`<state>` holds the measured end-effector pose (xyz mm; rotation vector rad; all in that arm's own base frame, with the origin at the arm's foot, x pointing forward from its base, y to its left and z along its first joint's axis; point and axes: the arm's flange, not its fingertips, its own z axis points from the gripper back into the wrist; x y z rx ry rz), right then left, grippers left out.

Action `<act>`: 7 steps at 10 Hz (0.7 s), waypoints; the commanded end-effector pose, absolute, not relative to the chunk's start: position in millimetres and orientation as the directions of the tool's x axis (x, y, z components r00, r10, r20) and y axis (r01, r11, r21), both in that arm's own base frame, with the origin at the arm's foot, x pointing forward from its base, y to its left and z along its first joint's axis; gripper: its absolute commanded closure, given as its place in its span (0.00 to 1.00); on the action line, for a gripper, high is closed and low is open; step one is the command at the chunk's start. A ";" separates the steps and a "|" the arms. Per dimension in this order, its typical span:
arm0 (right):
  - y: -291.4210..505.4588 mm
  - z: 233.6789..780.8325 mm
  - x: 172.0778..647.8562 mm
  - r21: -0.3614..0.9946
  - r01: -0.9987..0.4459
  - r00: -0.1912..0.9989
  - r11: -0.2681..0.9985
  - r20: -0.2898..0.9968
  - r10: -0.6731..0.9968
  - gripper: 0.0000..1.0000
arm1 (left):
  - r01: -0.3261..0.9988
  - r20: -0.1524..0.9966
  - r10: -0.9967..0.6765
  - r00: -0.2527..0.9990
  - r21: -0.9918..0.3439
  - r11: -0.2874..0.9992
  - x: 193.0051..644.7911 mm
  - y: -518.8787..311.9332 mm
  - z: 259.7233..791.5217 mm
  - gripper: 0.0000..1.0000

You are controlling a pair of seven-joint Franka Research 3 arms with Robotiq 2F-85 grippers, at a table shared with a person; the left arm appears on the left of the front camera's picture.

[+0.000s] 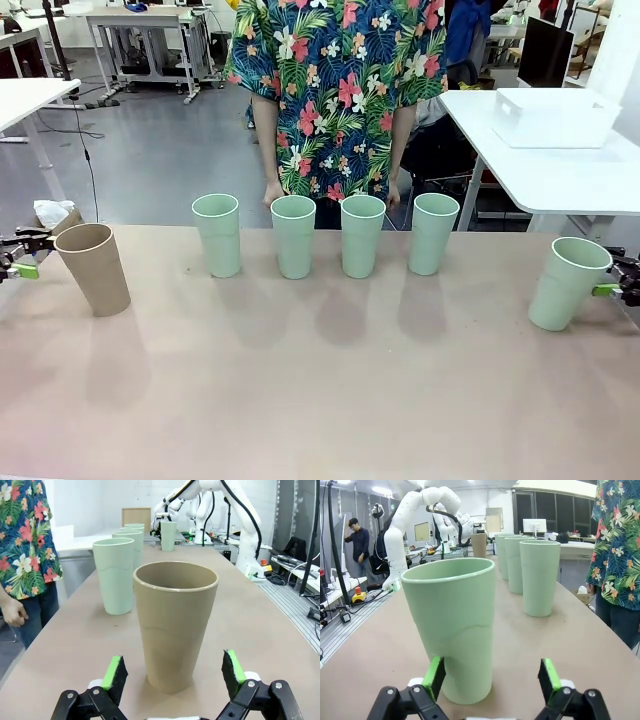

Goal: Stack the cups and store them in the basket.
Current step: Pick up two Reusable plastic cups , one in each hand.

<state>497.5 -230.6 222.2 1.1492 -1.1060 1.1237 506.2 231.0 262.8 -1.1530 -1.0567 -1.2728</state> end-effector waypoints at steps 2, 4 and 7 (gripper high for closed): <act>-222.3 220.8 494.9 0.097 -0.994 0.100 0.054 0.992 0.072 0.00 | 0.999 0.993 -0.116 0.006 -0.011 -0.039 490.3 215.8 264.3 0.00; -219.6 221.4 493.0 0.087 -0.995 0.090 0.047 0.994 0.064 0.00 | 0.999 0.996 -0.092 0.000 -0.003 -0.038 486.4 209.5 262.6 0.00; -216.3 222.2 492.3 0.089 -0.996 0.090 0.019 0.995 0.047 0.00 | 0.999 0.995 -0.090 -0.030 0.027 -0.031 485.9 197.1 259.8 0.00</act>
